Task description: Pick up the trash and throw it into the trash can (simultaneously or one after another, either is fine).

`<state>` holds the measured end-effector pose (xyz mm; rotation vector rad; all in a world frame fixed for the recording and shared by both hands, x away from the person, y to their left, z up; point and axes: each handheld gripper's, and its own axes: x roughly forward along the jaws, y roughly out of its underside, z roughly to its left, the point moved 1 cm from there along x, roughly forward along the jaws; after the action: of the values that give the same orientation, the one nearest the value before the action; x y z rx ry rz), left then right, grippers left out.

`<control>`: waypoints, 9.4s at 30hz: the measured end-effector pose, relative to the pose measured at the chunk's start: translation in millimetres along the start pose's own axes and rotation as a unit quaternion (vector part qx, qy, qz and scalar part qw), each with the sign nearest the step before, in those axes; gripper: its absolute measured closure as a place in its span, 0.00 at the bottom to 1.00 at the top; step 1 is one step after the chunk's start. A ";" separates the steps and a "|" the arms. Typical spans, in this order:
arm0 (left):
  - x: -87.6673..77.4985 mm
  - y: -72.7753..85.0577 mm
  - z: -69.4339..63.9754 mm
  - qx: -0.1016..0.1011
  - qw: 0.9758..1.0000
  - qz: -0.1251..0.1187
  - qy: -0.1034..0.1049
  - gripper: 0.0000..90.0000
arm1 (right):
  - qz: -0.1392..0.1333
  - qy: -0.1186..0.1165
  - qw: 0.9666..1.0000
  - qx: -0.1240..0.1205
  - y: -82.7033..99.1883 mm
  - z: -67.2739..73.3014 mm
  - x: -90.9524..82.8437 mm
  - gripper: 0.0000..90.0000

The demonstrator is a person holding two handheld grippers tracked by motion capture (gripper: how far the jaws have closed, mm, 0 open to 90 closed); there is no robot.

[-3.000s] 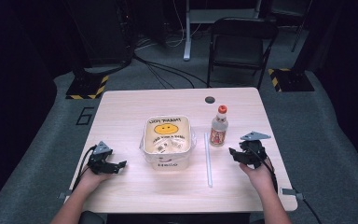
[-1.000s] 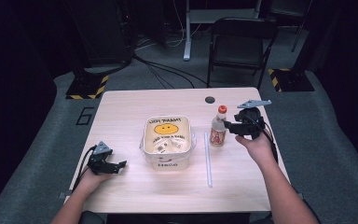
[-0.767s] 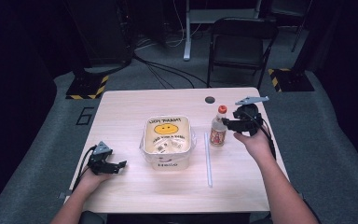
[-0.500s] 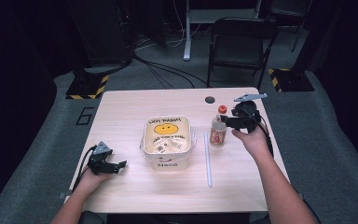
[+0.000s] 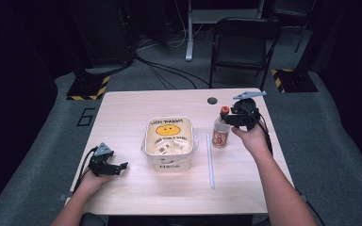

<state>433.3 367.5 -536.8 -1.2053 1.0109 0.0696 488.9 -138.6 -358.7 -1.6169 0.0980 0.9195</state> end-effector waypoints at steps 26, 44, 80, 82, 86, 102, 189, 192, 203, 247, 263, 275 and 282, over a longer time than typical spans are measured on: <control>0.0 0.0 -0.2 -0.001 1.000 0.000 0.000 0.12 | 0.000 0.004 1.000 -0.019 -15.3 5.9 0.9 0.69; -0.1 0.0 0.1 0.001 1.000 0.000 0.000 0.12 | -0.024 -0.017 0.998 -0.052 -45.9 25.9 -39.4 0.69; 0.3 0.1 -0.6 -0.005 1.000 -0.002 0.001 0.12 | -0.046 -0.079 0.991 -0.093 -92.8 67.1 -67.9 0.69; 0.2 0.0 -0.3 -0.003 1.000 -0.001 0.001 0.12 | -0.047 -0.080 0.991 -0.092 -95.3 68.4 -69.3 0.69; 0.1 0.0 -0.3 -0.002 1.000 -0.001 0.001 0.12 | -0.055 -0.083 0.990 -0.096 -102.5 72.3 -74.5 0.69; 0.2 0.0 -0.3 -0.003 1.000 -0.001 0.001 0.12 | -0.079 -0.100 0.986 -0.104 -121.7 86.4 -84.7 0.69; 0.1 0.0 -0.1 -0.001 1.000 0.000 0.000 0.12 | -0.021 -0.104 0.987 -0.120 -57.1 124.9 44.8 0.69; 0.0 0.0 0.1 0.000 1.000 0.000 0.000 0.12 | -0.014 -0.103 0.987 -0.122 -53.4 125.6 47.9 0.69; 0.0 0.0 0.1 0.000 1.000 0.000 0.000 0.12 | -0.010 -0.105 0.987 -0.120 -45.2 125.4 53.3 0.69; 0.0 0.0 -0.1 0.002 1.000 -0.001 0.000 0.12 | -0.048 -0.079 0.996 -0.013 26.4 80.8 12.9 0.53; 0.0 0.0 -0.2 0.002 1.000 -0.001 0.000 0.12 | -0.044 -0.040 0.998 -0.005 72.9 73.5 10.5 0.58; 0.0 0.0 -0.2 0.002 1.000 -0.001 0.000 0.12 | -0.022 -0.025 0.999 -0.001 101.4 81.3 23.0 0.53; 0.0 0.0 -0.1 0.002 1.000 -0.001 0.000 0.12 | -0.009 -0.039 0.999 -0.004 115.3 79.9 32.1 0.62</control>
<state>433.2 367.4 -536.8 -1.2024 1.0104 0.0660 409.4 -89.0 -468.0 -1.5846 0.0241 0.9690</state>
